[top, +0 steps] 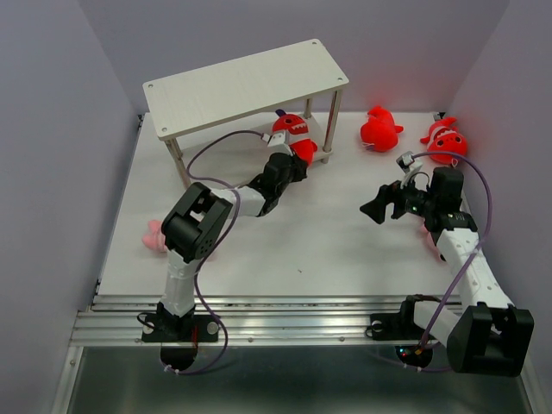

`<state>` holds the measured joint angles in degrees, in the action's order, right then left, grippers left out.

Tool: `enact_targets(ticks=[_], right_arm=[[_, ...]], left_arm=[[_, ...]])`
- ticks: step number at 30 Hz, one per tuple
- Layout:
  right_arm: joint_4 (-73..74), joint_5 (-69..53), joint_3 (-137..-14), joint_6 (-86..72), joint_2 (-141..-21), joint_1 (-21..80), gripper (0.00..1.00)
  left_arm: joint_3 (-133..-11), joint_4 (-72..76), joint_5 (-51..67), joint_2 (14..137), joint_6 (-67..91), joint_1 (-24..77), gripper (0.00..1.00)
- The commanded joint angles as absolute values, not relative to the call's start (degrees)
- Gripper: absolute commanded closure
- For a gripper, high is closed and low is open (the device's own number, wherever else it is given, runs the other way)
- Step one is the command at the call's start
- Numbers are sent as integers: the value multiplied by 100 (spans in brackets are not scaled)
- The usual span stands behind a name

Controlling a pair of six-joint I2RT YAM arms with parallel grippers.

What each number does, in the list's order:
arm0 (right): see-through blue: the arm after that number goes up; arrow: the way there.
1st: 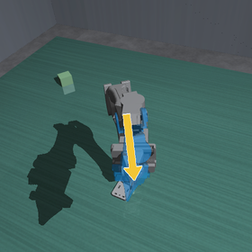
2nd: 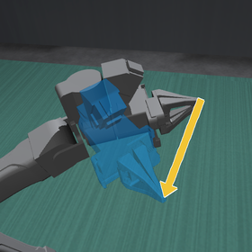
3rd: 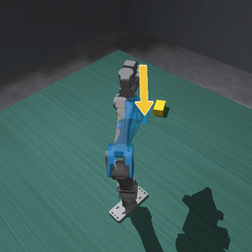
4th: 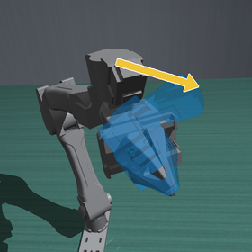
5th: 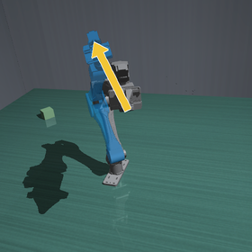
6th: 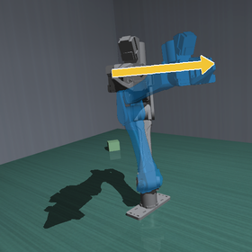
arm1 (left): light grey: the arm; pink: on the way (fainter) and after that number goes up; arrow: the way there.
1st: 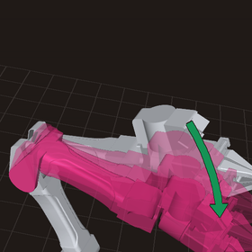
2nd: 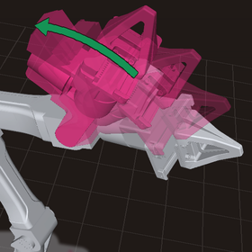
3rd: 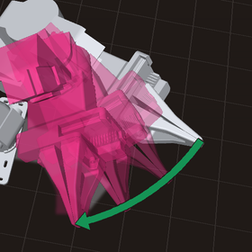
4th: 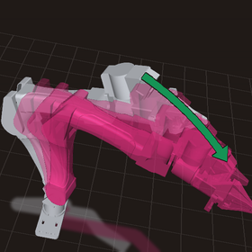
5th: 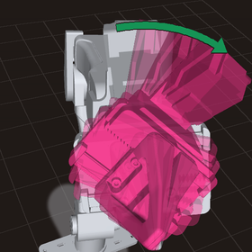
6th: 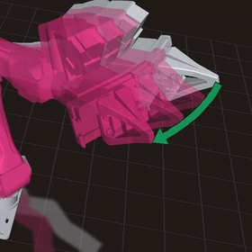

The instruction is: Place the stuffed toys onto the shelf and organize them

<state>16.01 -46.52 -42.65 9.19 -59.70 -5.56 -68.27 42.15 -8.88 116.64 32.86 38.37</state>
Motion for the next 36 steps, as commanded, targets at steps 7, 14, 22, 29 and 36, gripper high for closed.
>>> enact_targets(ticks=[7,14,22,29,36], right_arm=[[1468,-4702,-4350,1011,-5977,-554,0],[1468,-4649,-4351,1020,-5977,-554,0],[1468,-4605,-4351,1037,-5994,-554,0],[1468,-4562,-4351,1055,-6020,-554,0],[1468,-4544,-4351,1072,-6021,-554,0]], left_arm=[[-7830,3964,-660,12058,3796,3691,90],[-8165,3797,-624,12322,4034,3639,85],[-8209,3727,-887,12296,4394,3568,83],[-8007,3823,-1212,12252,5245,3568,88],[-7779,3981,-1538,12112,5703,3586,90]])
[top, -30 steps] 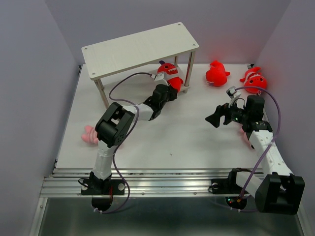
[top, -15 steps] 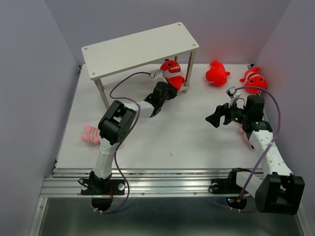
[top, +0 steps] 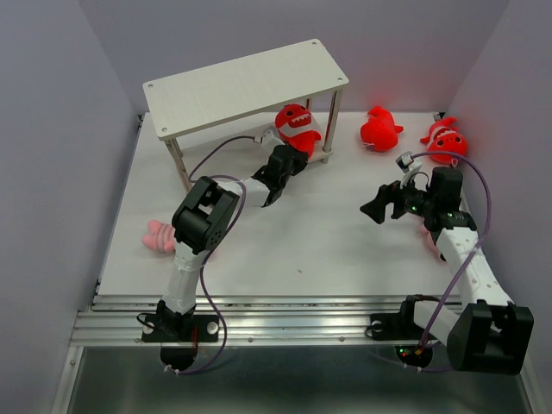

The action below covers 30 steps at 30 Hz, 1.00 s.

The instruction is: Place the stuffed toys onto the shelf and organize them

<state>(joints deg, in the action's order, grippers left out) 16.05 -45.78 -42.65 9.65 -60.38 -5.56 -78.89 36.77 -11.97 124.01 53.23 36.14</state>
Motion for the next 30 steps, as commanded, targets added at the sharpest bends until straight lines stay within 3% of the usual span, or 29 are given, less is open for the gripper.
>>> enact_targets(ticks=[1,10,18,21,30], right_arm=[[1468,-4544,-4351,1072,-6021,-554,0],[1477,-4500,-4359,1090,-6047,-554,0],[1468,-4456,-4351,1116,-6073,-554,0],[1468,-4430,-4351,1125,-6091,-554,0],[1468,-4333,-4342,1169,-6144,-554,0]], left_arm=[[-7726,4034,-1608,12094,5748,3586,90],[-7840,4104,-1564,12243,6082,3621,86],[-7612,4280,-1503,12112,6205,3639,59],[-7471,4280,-1459,12024,6301,3639,35],[-7216,4403,-1222,11769,6161,3639,23]])
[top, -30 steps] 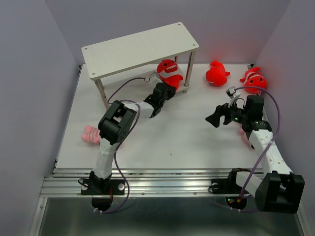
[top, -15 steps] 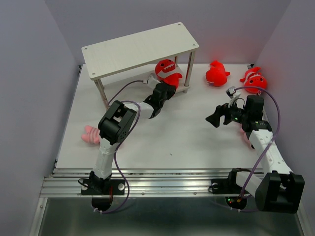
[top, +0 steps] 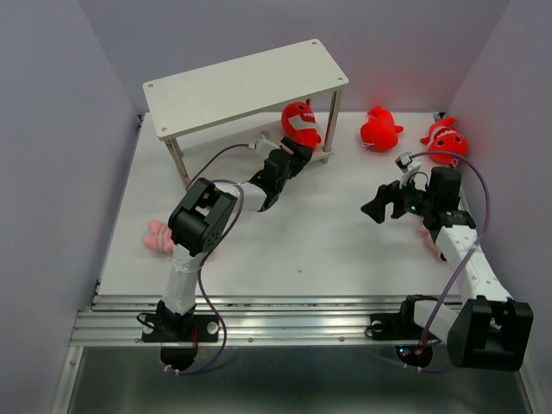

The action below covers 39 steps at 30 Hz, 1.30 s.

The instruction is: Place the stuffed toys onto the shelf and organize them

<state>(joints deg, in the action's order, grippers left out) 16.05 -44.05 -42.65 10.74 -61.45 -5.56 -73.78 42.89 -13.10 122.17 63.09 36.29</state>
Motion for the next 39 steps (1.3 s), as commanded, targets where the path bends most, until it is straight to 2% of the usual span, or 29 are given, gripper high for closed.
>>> enact_targets(ticks=[1,14,21,26,29,33,39], right_arm=[[1468,-4324,-4342,1169,-6152,-554,0],[1494,-4254,-4333,1283,-6144,-606,0],[1485,-4184,-4333,1397,-6108,-606,0],[1380,-4201,-4359,1266,-6108,-606,0],[1336,-4079,-4674,793,-6406,-606,0],[1169,-3324,-5516,37,-7144,-606,0],[712,-2365,-6862,-773,-8857,-606,0]], left_arm=[[-7190,4412,-1213,11734,6135,3639,20],[-6153,4579,-1081,10671,5362,3639,18],[-4986,4527,-572,9442,4334,3656,18],[-4245,3640,-387,8394,3384,3683,18],[-3702,3149,-186,7378,2831,3683,18],[-3525,2208,-158,6376,2217,3691,18],[-3577,942,219,5118,1758,3700,18]])
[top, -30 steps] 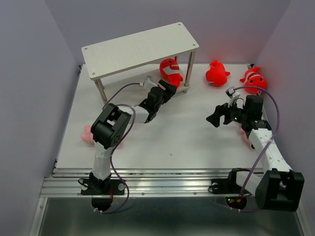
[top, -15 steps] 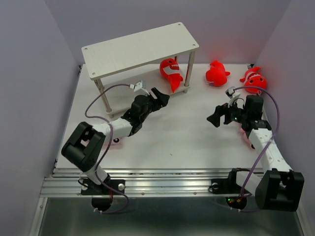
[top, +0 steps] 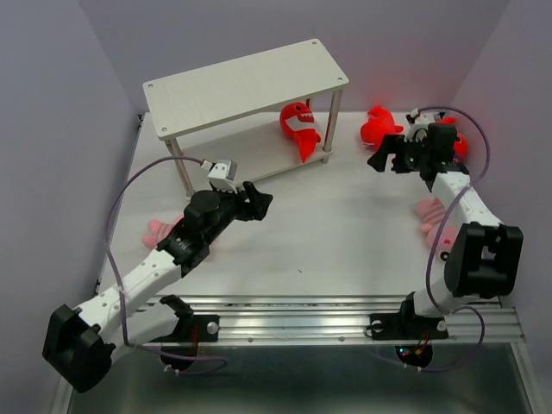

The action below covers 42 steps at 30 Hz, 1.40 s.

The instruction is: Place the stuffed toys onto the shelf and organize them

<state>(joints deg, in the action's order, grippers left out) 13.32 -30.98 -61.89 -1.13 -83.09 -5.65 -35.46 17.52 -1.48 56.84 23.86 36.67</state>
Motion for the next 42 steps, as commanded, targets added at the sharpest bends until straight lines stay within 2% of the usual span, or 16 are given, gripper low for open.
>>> enact_targets(ticks=[1,6,8,12,19,21,23,24,25,26,28,29,32,33,37,42], right_arm=[[668,-2277,-7291,-747,-9086,-606,0],[720,-1934,-8707,390,-10569,-606,0],[1174,-2196,-9522,1364,-11211,-606,0],[1749,-2242,-10657,2081,-11978,-475,0],[1767,-1584,-11496,2180,-13077,-369,0],[1767,-1477,-11531,2197,-13271,-369,4],[1775,-1424,-11470,2223,-13341,-369,11],[1775,-1406,-11444,2241,-13359,-369,22],[1767,-1380,-11409,2259,-13359,-369,28],[1767,-1319,-11356,2285,-13351,-369,42],[1714,-1214,-11216,2311,-13272,-369,60],[1670,-1178,-11128,2320,-13211,-369,77],[1512,-1204,-10750,2259,-12789,-369,95],[1494,-1274,-10410,2172,-12631,-369,99],[1266,-1853,-9161,1741,-11473,-579,99],[1773,-3434,-7710,1265,-9258,-738,99]], left_arm=[[-3586,845,246,4993,1740,3709,18],[-3638,317,404,4414,1802,3709,18],[-3665,54,334,4229,1749,3709,18],[-3613,-158,246,4026,1766,3709,18],[-3682,-114,176,4175,1670,3709,18],[-3691,-106,193,4210,1670,3709,18],[-3691,-79,219,4210,1679,3718,18],[-3683,-53,255,4175,1670,3709,18],[-3674,-44,290,4149,1670,3709,18],[-3630,121,360,4088,1661,3709,18],[-3595,271,509,4026,1670,3718,18],[-3577,325,571,3999,1661,3709,18],[-3481,640,816,3815,1530,3753,18],[-3393,737,826,3701,1521,3762,18],[-3191,1177,967,3595,1599,3946,18],[-3138,1432,520,3998,1416,4953,18]])
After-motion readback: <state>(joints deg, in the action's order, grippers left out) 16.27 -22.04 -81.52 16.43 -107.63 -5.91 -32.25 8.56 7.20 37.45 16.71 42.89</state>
